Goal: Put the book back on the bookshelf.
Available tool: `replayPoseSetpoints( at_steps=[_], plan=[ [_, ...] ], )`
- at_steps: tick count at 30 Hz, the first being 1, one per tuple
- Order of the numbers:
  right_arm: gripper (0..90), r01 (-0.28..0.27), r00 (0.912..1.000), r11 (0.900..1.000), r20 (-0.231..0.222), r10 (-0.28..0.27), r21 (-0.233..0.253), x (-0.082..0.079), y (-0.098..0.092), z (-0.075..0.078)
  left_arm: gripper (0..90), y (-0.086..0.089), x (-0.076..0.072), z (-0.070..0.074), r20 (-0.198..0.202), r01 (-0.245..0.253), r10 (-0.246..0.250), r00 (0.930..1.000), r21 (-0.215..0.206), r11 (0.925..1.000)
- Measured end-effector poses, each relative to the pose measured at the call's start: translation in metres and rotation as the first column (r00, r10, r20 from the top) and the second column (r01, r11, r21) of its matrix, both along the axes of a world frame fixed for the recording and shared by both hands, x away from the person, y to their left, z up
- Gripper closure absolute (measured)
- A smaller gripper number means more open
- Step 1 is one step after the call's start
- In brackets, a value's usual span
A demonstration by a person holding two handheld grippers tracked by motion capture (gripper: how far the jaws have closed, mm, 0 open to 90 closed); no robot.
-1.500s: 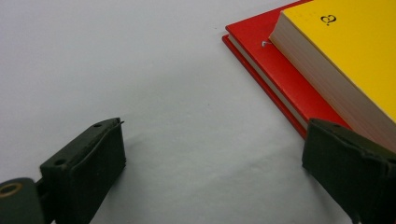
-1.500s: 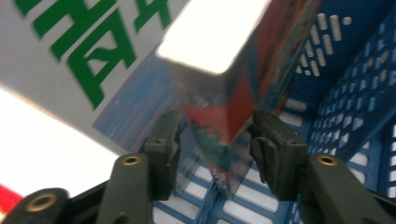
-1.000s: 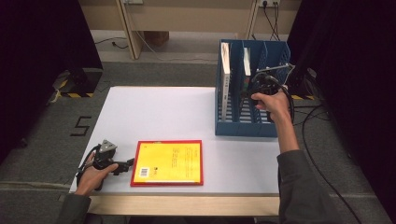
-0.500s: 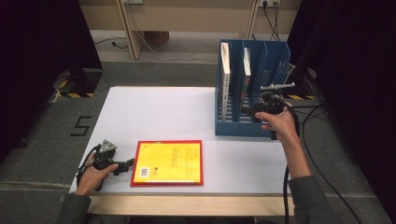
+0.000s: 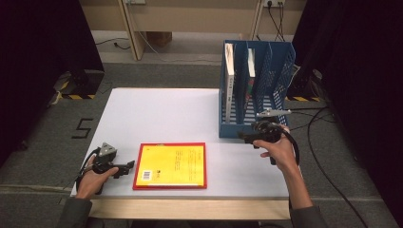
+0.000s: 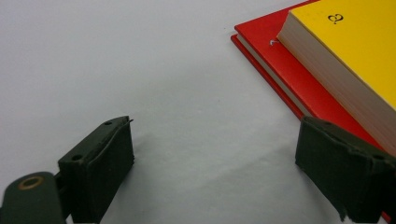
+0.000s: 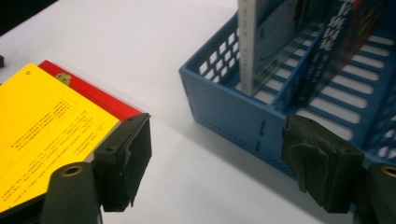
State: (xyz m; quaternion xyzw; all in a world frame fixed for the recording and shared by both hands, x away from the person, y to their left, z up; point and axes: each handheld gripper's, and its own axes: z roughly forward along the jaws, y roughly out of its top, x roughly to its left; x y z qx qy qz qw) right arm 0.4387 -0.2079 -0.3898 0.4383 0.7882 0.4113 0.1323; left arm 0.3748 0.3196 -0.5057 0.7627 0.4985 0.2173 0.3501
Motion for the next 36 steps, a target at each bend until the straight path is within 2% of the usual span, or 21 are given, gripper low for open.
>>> replayPoseSetpoints(
  at_steps=[2,3,5,8,10,15,18,28,33,36],
  plan=[
    [26.0,-0.015,0.9999,1.000,-0.007,0.016,0.027,-0.003,0.003,-0.006,10.3,0.000,0.000,0.000,-0.001,0.000,0.000,1.0000,-0.002,1.0000],
    [25.7,-0.021,0.9995,0.999,-0.025,0.021,0.025,-0.003,0.005,-0.009,10.3,0.000,0.000,0.000,-0.001,0.001,-0.001,1.0000,-0.002,1.0000],
    [25.2,-0.029,0.9991,0.999,-0.031,0.030,0.019,-0.005,0.007,-0.011,10.3,0.000,0.000,0.000,0.000,0.001,-0.001,1.0000,-0.003,1.0000],
    [25.3,-0.043,0.9978,0.997,-0.048,0.046,0.067,-0.008,0.010,-0.014,10.2,0.001,0.000,0.000,-0.003,0.004,-0.004,1.0000,-0.007,1.0000],
    [24.7,-0.039,0.9981,0.998,-0.045,0.042,0.055,-0.010,0.012,-0.015,10.2,0.001,0.000,0.000,-0.002,0.004,-0.004,1.0000,-0.007,1.0000],
    [23.8,-0.055,0.9965,0.996,-0.059,0.060,0.073,-0.013,0.013,-0.020,10.1,0.001,0.000,0.000,-0.002,0.004,-0.004,1.0000,-0.007,1.0000],
    [23.3,-0.074,0.9941,0.992,-0.071,0.082,0.106,-0.015,0.015,-0.022,10.1,0.001,0.000,0.000,-0.002,0.004,-0.004,1.0000,-0.007,1.0000],
    [15.8,-0.095,0.9911,0.989,-0.082,0.104,0.110,-0.019,0.020,-0.031,10.1,0.001,0.000,0.000,-0.002,0.004,-0.004,1.0000,-0.005,1.0000],
    [16.0,-0.116,0.9882,0.988,-0.089,0.125,0.103,-0.021,0.026,-0.039,10.1,0.001,0.000,0.000,-0.002,0.005,-0.005,1.0000,-0.006,1.0000],
    [16.0,-0.126,0.9845,0.985,-0.107,0.139,0.118,-0.023,0.029,-0.043,10.1,0.001,0.000,-0.001,0.000,0.003,-0.003,1.0000,-0.006,1.0000]
  ],
)
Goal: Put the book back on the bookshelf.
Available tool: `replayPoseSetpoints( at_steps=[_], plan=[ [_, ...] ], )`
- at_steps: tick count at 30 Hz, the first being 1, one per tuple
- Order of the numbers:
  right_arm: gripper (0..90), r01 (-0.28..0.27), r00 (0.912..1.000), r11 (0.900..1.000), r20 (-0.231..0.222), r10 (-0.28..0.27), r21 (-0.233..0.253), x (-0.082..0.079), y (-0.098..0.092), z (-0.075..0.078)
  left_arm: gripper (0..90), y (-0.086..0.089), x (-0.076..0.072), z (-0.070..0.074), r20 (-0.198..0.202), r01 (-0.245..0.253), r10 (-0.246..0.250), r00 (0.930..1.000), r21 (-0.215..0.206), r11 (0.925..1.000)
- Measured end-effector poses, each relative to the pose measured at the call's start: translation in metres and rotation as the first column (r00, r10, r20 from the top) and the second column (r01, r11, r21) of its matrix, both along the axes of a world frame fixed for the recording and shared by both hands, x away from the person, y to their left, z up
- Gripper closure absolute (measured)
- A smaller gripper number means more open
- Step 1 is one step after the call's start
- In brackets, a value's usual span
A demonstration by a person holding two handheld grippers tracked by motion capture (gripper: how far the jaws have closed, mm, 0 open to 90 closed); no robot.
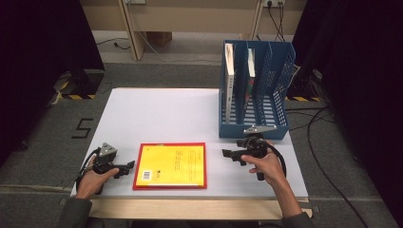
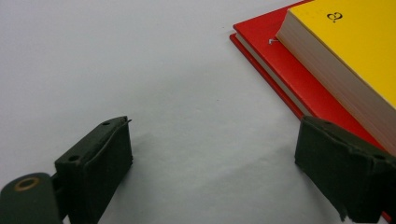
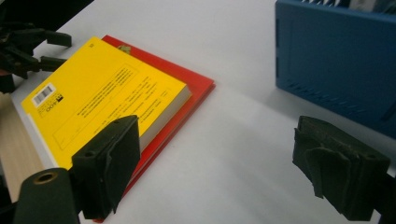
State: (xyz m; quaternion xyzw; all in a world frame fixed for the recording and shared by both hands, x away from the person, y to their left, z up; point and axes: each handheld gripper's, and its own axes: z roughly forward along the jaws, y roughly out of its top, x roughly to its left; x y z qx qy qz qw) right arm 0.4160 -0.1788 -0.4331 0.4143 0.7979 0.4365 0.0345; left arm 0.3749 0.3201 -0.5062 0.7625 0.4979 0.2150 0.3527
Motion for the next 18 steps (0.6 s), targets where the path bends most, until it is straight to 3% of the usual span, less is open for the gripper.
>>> replayPoseSetpoints(
  at_steps=[5,8,18],
  plan=[
    [16.0,-0.011,0.9999,1.000,-0.012,0.011,0.000,-0.002,0.005,-0.007,10.1,0.000,0.000,0.000,-0.002,0.003,-0.003,1.0000,0.003,1.0000],
    [16.2,-0.025,0.9992,0.999,-0.030,0.025,-0.028,-0.003,0.009,-0.011,10.1,0.000,0.000,0.000,-0.002,0.002,-0.002,1.0000,0.003,1.0000],
    [16.9,-0.062,0.9962,0.997,-0.065,0.059,-0.052,-0.008,0.020,-0.022,10.5,0.000,0.000,0.001,0.000,0.000,0.000,1.0000,0.005,1.0000]
  ],
)
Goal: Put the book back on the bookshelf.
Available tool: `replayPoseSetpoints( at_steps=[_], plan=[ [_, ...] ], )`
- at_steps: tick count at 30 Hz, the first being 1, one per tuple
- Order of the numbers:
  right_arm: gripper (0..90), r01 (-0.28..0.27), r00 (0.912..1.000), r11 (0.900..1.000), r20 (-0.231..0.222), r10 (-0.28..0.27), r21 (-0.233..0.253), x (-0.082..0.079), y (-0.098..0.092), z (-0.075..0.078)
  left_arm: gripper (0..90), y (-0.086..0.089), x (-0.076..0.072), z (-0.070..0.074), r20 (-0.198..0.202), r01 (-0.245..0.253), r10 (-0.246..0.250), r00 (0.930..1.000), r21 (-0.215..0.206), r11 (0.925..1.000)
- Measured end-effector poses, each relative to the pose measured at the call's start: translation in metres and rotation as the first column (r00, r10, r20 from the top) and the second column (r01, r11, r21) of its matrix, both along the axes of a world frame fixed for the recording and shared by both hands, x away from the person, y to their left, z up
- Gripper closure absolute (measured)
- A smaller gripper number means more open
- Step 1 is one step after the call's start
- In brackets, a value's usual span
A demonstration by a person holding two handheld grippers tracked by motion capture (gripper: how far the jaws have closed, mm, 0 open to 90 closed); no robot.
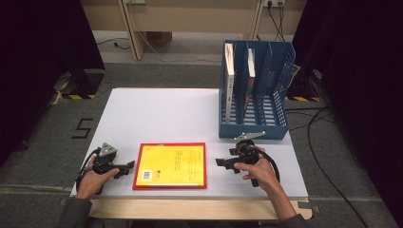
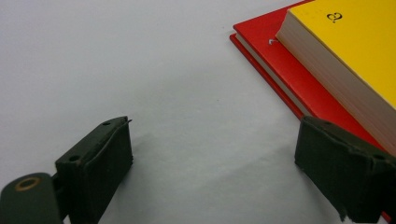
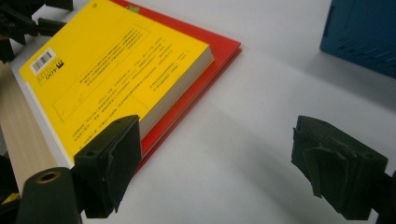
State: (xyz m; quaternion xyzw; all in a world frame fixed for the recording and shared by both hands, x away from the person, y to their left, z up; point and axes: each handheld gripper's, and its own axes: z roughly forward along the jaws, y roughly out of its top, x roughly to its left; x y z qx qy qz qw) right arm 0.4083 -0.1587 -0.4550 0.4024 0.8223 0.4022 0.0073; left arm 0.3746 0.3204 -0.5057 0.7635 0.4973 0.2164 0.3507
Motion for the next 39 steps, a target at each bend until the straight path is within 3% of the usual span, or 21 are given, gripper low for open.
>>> replayPoseSetpoints(
  at_steps=[7,12,14,21,28,34,39],
  plan=[
    [17.6,-0.029,0.9991,1.000,-0.031,0.029,-0.003,-0.003,0.010,-0.010,14.9,0.000,-0.002,0.002,0.010,-0.006,0.006,0.9999,-0.006,1.0000],
    [17.6,-0.049,0.9979,0.999,-0.043,0.049,0.002,-0.006,0.018,-0.014,14.8,-0.006,-0.008,0.015,0.064,-0.011,0.013,0.9979,-0.044,0.9990],
    [17.6,-0.053,0.9973,0.999,-0.051,0.053,0.004,-0.007,0.021,-0.015,14.8,-0.011,-0.010,0.019,0.074,0.005,-0.002,0.9973,-0.041,0.9992],
    [17.6,-0.059,0.9959,0.998,-0.068,0.060,0.022,-0.009,0.029,-0.020,14.9,-0.021,-0.012,0.019,0.028,0.056,-0.055,0.9981,-0.026,0.9981],
    [17.6,-0.050,0.9961,0.998,-0.072,0.051,0.024,-0.008,0.034,-0.024,14.9,-0.023,-0.011,0.017,-0.005,0.051,-0.051,0.9987,-0.007,0.9987],
    [17.8,-0.047,0.9951,0.999,-0.086,0.049,0.023,-0.007,0.040,-0.027,19.7,-0.027,-0.014,0.020,-0.013,0.053,-0.053,0.9985,0.016,0.9985],
    [17.8,-0.054,0.9945,0.998,-0.089,0.056,0.028,-0.006,0.045,-0.030,25.8,-0.030,-0.016,0.021,0.005,0.062,-0.062,0.9980,0.038,0.9973]
  ],
)
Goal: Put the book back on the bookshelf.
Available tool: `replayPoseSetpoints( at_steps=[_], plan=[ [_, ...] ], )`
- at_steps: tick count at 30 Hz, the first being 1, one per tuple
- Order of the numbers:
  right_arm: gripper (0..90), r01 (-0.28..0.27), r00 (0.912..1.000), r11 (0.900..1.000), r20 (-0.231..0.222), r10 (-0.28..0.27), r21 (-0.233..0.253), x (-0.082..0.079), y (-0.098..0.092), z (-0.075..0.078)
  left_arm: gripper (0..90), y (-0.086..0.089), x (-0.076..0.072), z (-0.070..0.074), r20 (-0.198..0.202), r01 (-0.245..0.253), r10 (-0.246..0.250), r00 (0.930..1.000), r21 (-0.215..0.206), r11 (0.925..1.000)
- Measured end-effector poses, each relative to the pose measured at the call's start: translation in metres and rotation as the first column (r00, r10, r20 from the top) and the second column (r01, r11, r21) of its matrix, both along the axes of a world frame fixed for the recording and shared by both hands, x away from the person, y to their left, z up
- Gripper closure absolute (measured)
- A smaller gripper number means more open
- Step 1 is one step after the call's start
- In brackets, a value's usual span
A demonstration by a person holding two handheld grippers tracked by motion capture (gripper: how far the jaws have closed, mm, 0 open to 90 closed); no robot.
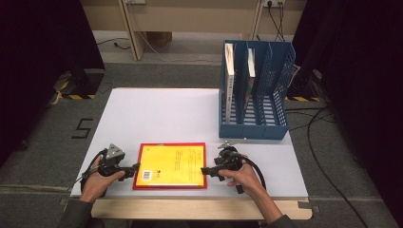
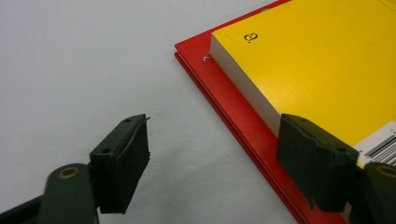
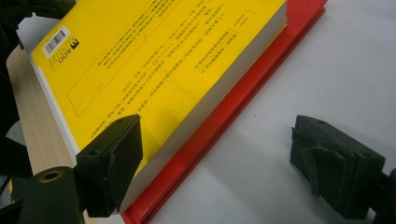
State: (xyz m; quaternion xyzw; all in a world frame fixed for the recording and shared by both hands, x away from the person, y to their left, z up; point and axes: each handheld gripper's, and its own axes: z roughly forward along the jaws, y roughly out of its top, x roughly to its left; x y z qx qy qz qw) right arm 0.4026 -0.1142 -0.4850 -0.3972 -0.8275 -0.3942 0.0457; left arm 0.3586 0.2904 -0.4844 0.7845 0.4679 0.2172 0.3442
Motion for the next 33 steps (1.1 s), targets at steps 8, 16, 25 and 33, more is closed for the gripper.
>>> replayPoseSetpoints(
  at_steps=[8,16,25,33],
  plan=[
    [18.0,0.001,0.9999,1.000,-0.011,0.000,0.020,0.002,0.003,-0.001,35.2,-0.006,-0.002,0.003,0.026,0.006,-0.006,0.9996,0.017,0.9998],
    [18.4,-0.002,0.9997,0.999,-0.024,0.004,0.044,0.005,0.007,-0.002,39.1,-0.011,-0.003,0.003,0.022,0.035,-0.035,0.9991,0.005,0.9994],
    [18.2,0.006,0.9990,0.998,-0.044,-0.003,0.066,0.007,0.009,-0.003,16.4,-0.023,-0.002,0.004,0.019,0.068,-0.069,0.9974,0.031,0.9972],
    [16.2,0.055,0.9959,0.994,-0.077,-0.048,0.098,0.007,0.010,-0.004,20.0,-0.024,-0.003,0.004,0.017,0.082,-0.082,0.9965,0.033,0.9961]
  ],
)
